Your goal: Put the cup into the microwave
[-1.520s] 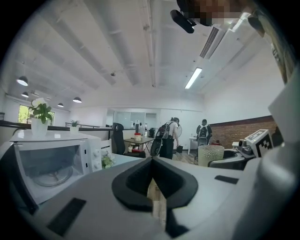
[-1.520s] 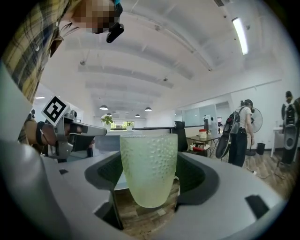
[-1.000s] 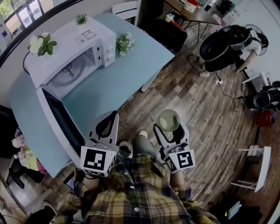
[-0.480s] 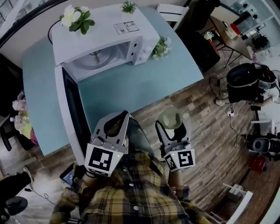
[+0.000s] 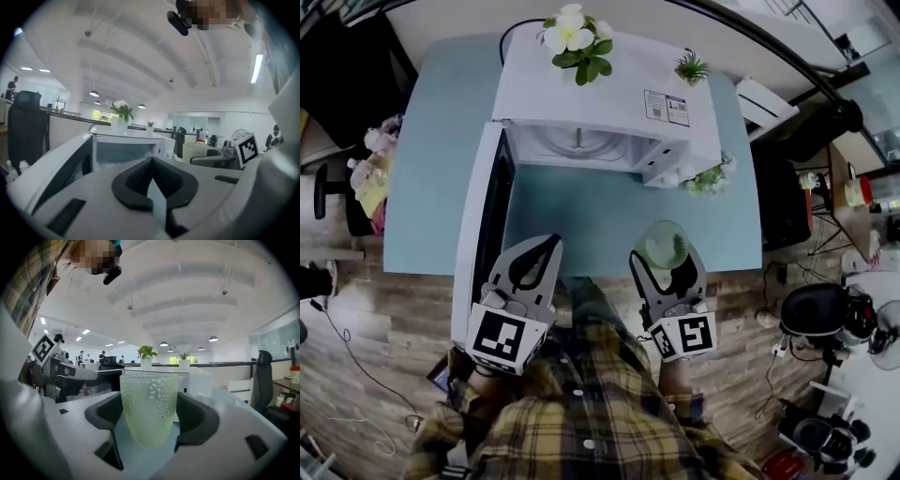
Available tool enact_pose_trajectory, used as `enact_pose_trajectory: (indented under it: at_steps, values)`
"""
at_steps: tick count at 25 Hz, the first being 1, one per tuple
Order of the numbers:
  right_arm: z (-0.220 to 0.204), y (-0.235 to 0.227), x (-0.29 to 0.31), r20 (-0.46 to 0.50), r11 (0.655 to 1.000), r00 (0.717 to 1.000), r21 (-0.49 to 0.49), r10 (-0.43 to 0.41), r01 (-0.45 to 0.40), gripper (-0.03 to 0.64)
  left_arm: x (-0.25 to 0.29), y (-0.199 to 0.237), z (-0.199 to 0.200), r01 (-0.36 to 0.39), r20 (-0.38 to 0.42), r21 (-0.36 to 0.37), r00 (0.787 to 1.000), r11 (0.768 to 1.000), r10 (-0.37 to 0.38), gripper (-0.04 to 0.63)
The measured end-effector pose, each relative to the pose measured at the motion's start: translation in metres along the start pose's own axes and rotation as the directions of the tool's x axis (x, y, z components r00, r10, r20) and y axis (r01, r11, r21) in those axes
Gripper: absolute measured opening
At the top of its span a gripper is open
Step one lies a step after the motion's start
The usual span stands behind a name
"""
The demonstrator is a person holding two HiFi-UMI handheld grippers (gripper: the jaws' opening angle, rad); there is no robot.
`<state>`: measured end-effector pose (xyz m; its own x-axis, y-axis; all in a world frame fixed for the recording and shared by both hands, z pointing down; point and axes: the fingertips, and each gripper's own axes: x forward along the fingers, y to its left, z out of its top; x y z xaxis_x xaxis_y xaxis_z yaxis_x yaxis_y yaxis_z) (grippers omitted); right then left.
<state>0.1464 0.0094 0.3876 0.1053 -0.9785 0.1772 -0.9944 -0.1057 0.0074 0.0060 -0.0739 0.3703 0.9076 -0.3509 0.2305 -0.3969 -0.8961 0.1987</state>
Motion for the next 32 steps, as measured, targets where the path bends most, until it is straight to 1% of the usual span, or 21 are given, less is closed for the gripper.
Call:
enact_pose_trajectory:
  at_steps: [3,5,9,15,18,22,26,29,32]
  values:
    - [0.007,-0.005,0.022,0.008,0.996,0.996,-0.007,0.089,-0.088,0.357,0.001,0.008,0.009,-0.092,0.017,-0.006,0.996,0.996,0.092,-0.011]
    - [0.011,-0.007,0.034,0.014,0.989,0.989,-0.011,0.145,-0.145,0.357,0.002,0.013,0.014,-0.152,0.034,-0.006,0.988,0.988,0.152,-0.011]
    - [0.016,-0.013,0.055,0.026,0.969,0.969,-0.02,0.247,-0.247,0.357,0.005,0.021,0.021,-0.269,0.055,-0.003,0.962,0.963,0.268,-0.011]
    - [0.018,-0.023,0.08,0.036,0.928,0.928,-0.036,0.372,-0.371,0.357,0.015,0.023,0.027,-0.389,0.078,-0.014,0.918,0.921,0.388,-0.011]
    - [0.018,-0.026,0.087,0.038,0.906,0.906,-0.041,0.422,-0.421,0.357,0.021,0.021,0.029,-0.431,0.089,-0.018,0.898,0.902,0.431,-0.011]
    - [0.019,-0.033,0.093,0.042,0.883,0.882,-0.051,0.469,-0.467,0.357,0.029,0.017,0.028,-0.473,0.087,-0.025,0.877,0.881,0.473,-0.011]
    - [0.017,-0.042,0.098,0.039,0.868,0.867,-0.051,0.496,-0.494,0.357,0.034,0.017,0.027,-0.508,0.08,-0.027,0.857,0.861,0.509,-0.011]
    - [0.016,-0.043,0.101,0.039,0.856,0.855,-0.054,0.517,-0.515,0.357,0.036,0.017,0.026,-0.524,0.083,-0.024,0.847,0.851,0.524,-0.011]
    - [0.014,-0.043,0.104,0.039,0.851,0.85,-0.046,0.525,-0.523,0.357,0.035,0.019,0.025,-0.538,0.079,-0.026,0.839,0.842,0.539,-0.011]
